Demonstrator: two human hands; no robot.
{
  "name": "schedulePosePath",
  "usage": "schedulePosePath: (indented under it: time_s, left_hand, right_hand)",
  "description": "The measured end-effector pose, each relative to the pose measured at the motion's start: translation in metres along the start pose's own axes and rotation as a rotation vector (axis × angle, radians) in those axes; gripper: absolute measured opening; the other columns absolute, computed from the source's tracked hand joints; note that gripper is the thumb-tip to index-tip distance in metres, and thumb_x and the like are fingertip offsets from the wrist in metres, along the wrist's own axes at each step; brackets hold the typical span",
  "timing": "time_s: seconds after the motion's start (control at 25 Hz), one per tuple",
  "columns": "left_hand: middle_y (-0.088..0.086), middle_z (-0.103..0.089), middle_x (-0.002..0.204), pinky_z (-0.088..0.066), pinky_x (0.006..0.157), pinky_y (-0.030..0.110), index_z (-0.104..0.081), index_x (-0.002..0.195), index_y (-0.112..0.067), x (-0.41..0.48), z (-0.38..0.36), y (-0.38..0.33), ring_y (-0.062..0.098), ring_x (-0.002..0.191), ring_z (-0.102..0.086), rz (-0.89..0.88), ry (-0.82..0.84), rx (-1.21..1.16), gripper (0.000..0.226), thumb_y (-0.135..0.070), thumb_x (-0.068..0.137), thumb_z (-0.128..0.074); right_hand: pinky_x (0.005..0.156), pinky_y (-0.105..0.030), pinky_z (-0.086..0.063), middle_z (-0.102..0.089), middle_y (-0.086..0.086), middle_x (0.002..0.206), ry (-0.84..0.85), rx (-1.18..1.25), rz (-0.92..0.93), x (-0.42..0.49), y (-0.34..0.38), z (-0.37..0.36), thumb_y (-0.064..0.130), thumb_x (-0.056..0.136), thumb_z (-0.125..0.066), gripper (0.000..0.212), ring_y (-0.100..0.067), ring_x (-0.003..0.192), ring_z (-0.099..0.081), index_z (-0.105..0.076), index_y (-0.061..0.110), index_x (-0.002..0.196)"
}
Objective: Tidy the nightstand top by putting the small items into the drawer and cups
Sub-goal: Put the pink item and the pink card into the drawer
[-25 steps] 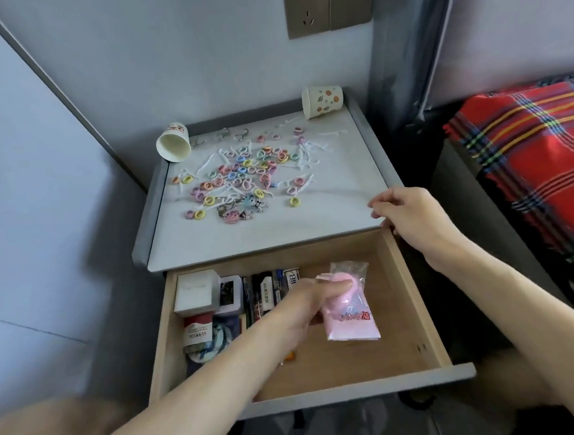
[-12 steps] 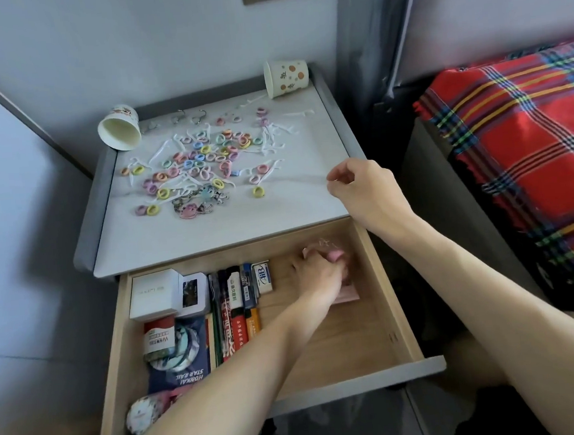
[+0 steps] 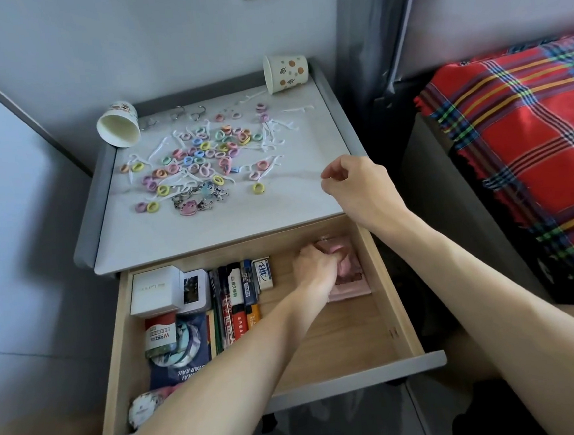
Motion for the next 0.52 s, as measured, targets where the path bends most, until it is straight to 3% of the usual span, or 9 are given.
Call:
schedulePosePath:
  time_s: [0.08,0.24,0.4,0.52]
  left_hand:
    - [0.012,-0.064,0.124,-0.044,0.071,0.027,-0.057,0.122,-0.007,-0.003,0.004,-0.001,0.031,0.117,-0.059,0.030,-0.003,-0.019,0.055,-0.044,0.085,-0.072]
    - [0.013,-0.064,0.124,-0.040,0.077,0.029,-0.056,0.122,-0.008,-0.008,0.012,-0.003,0.031,0.117,-0.058,0.051,0.036,-0.045,0.052,-0.045,0.087,-0.066]
    - [0.007,-0.071,0.106,-0.044,0.082,0.033,-0.072,0.099,-0.013,-0.016,0.035,-0.012,0.026,0.104,-0.063,-0.047,0.150,-0.045,0.033,-0.044,0.090,-0.065]
    - [0.012,-0.070,0.099,-0.056,0.091,0.042,-0.066,0.092,-0.012,-0.021,0.070,-0.016,0.030,0.092,-0.068,-0.046,0.283,0.050,0.022,-0.034,0.092,-0.066]
  right_hand:
    - [0.086,-0.044,-0.054,-0.068,0.008,0.094,0.008,-0.001,0.003,0.000,0.000,-0.002,0.031,0.084,-0.057,0.017,-0.019,0.092,-0.063,-0.068,0.027,0.096]
    - [0.084,-0.044,-0.055,-0.068,0.006,0.091,0.023,-0.009,0.003,0.000,0.002,-0.005,0.031,0.083,-0.057,0.014,-0.020,0.089,-0.063,-0.068,0.027,0.092]
    - [0.085,-0.044,-0.053,-0.069,0.005,0.091,0.042,-0.014,0.009,0.001,0.007,-0.009,0.030,0.083,-0.058,0.014,-0.021,0.091,-0.063,-0.068,0.027,0.091]
    - [0.084,-0.039,-0.052,-0.069,0.006,0.091,0.070,-0.013,0.022,0.000,0.011,-0.013,0.026,0.085,-0.058,0.013,-0.019,0.092,-0.063,-0.069,0.026,0.093]
Point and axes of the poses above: each hand's wrist, its own x-axis towards the middle knuckle, its own z-axis out of the back of the hand, y = z × x, the point moved 5 cm from there along x, towards the middle knuckle
